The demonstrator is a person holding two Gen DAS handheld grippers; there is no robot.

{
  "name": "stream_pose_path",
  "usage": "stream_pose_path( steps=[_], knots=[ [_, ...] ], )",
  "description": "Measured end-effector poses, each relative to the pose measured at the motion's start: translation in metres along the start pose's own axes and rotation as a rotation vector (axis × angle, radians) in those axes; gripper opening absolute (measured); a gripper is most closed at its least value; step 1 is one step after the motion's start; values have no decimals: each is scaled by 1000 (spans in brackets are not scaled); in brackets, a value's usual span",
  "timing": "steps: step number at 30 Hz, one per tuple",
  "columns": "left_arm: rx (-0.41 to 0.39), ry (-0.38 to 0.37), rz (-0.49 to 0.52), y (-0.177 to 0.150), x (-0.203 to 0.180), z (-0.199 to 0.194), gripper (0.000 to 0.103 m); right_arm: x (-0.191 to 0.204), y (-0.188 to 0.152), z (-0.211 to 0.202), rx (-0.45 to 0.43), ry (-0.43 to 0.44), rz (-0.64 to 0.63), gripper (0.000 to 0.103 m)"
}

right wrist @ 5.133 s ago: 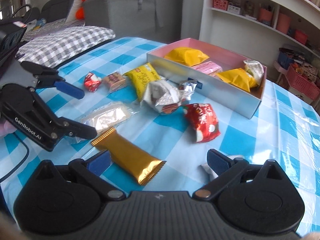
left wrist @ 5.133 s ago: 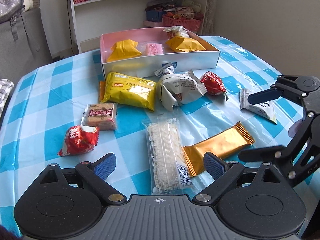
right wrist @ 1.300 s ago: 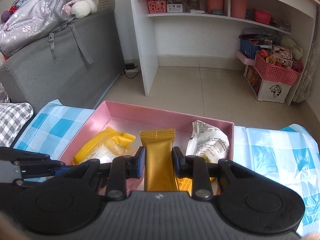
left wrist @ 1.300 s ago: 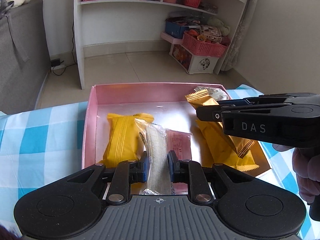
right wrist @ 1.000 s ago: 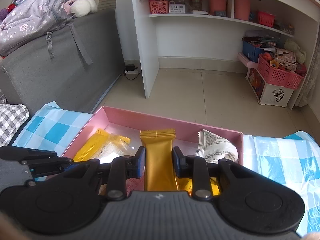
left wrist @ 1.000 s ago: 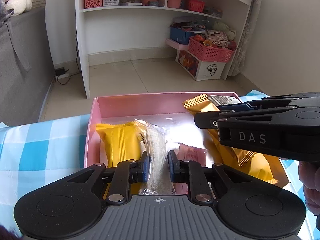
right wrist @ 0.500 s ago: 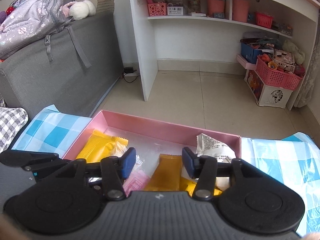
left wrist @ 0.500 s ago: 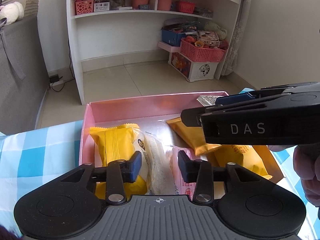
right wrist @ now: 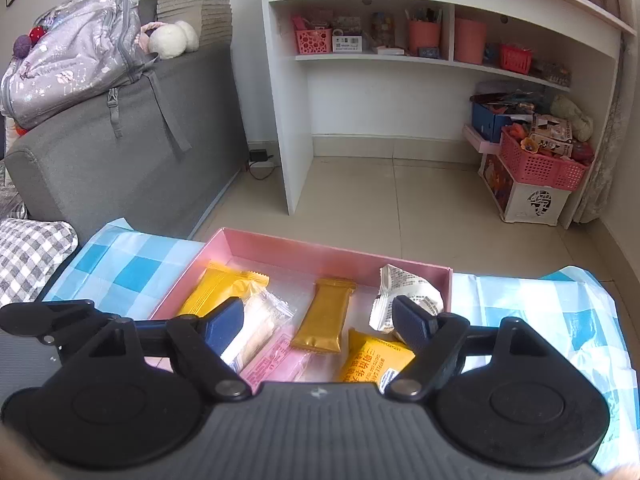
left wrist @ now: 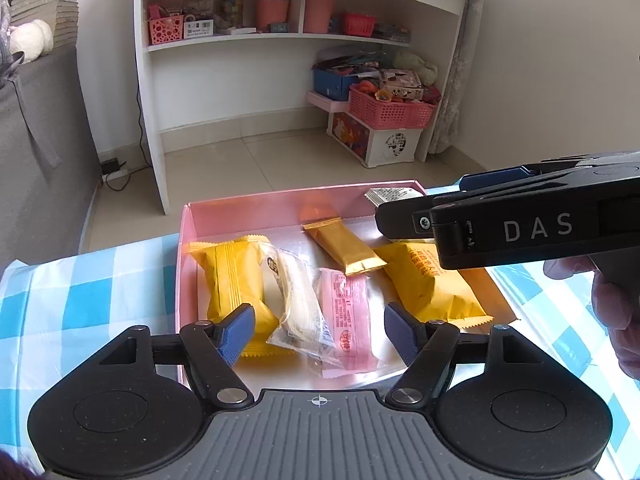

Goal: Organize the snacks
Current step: 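Withdraw both tools from the box back over the loose snacks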

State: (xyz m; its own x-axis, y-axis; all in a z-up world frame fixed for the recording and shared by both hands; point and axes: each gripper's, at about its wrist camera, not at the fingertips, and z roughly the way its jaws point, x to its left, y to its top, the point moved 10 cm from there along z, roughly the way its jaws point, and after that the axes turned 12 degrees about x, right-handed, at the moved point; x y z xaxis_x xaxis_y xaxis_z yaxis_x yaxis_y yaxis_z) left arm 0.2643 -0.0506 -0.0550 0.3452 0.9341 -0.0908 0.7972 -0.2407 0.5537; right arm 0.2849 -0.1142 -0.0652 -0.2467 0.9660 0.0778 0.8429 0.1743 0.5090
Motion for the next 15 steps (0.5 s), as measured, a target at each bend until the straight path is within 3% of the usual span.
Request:
stream_pose_path(
  steps=[10,15],
  knots=[
    [-2,8,24,-28,-10,-31,87,9,-24,-26,-14,-45,-45,93],
    [-1,10,26,-44,-10,-44,91,12,-38,-34,-15,-47,-55,94]
  ],
)
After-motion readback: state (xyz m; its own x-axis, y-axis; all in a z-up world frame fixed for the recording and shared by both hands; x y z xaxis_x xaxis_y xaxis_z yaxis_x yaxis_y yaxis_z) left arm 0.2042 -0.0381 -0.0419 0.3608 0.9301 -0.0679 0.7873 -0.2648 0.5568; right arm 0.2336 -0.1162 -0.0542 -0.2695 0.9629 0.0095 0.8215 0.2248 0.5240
